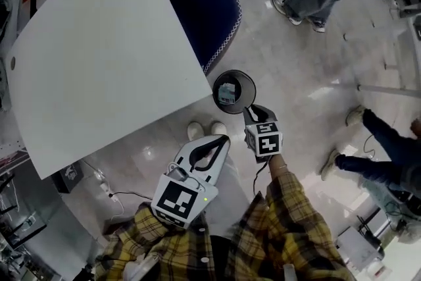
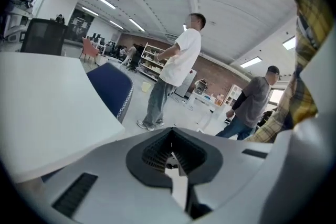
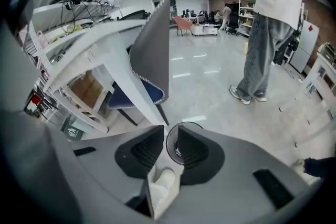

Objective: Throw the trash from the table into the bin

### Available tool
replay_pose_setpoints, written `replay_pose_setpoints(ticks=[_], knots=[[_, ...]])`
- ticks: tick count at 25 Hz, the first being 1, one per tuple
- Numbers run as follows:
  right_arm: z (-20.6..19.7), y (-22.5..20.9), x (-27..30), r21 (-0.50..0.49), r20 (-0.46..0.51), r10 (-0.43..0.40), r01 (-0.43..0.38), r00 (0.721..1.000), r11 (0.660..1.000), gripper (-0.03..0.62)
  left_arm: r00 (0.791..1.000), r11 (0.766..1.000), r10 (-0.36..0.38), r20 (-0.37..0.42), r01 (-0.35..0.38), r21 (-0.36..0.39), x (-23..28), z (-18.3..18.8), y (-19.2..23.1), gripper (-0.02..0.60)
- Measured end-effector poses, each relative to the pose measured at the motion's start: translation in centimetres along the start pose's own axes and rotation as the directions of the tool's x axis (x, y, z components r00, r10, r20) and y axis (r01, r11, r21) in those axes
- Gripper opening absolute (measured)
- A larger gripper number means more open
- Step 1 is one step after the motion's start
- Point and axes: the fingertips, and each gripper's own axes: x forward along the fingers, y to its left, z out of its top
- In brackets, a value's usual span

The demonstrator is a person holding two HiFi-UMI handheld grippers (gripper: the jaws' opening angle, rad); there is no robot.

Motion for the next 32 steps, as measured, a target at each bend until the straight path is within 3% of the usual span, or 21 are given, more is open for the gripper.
replay_pose_setpoints(ticks=[6,10,14,18,22,24,28,32], knots=[[7.0,1.5,-7.6,-0.056,0.137,0.067,-0.06,0.988,0.997,0.077,0.994,0.999,0.046,0.102,-0.048,0.025,-1.7,6.1,-1.2,0.008],[11.6,3.8,-13.7,-0.11,0.254,0.134,-0.109,0.958,0.988,0.072,0.979,0.996,0.091,0.18,-0.094,0.01,-4.1,9.7,-2.1,0.008],[16.8,7.6,-19.7,-0.206,0.364,0.252,-0.186,0.896,0.961,0.063,0.955,0.988,0.144,0.26,-0.154,0.017,-7.0,12.5,-2.7,0.008],[20.7,12.3,-25.9,-0.299,0.463,0.352,-0.23,0.814,0.926,0.046,0.932,0.977,0.188,0.309,-0.21,0.037,-10.3,14.6,-3.2,0.008],[23.8,16.9,-30.5,-0.411,0.519,0.449,-0.247,0.728,0.877,0.018,0.89,0.956,0.254,0.379,-0.291,0.042,-13.6,16.9,-3.0,0.008],[24.8,19.0,-32.2,-0.458,0.513,0.473,-0.238,0.716,0.857,0.006,0.865,0.939,0.294,0.406,-0.341,0.046,-15.2,17.7,-2.9,0.008],[26.4,23.1,-34.2,-0.566,0.517,0.547,-0.216,0.658,0.795,-0.002,0.828,0.909,0.352,0.437,-0.413,0.05,-18.3,18.4,-2.6,0.008],[26.6,25.6,-34.4,-0.637,0.488,0.594,-0.204,0.64,0.743,-0.002,0.792,0.884,0.41,0.453,-0.467,0.017,-20.7,17.8,-1.8,0.008]])
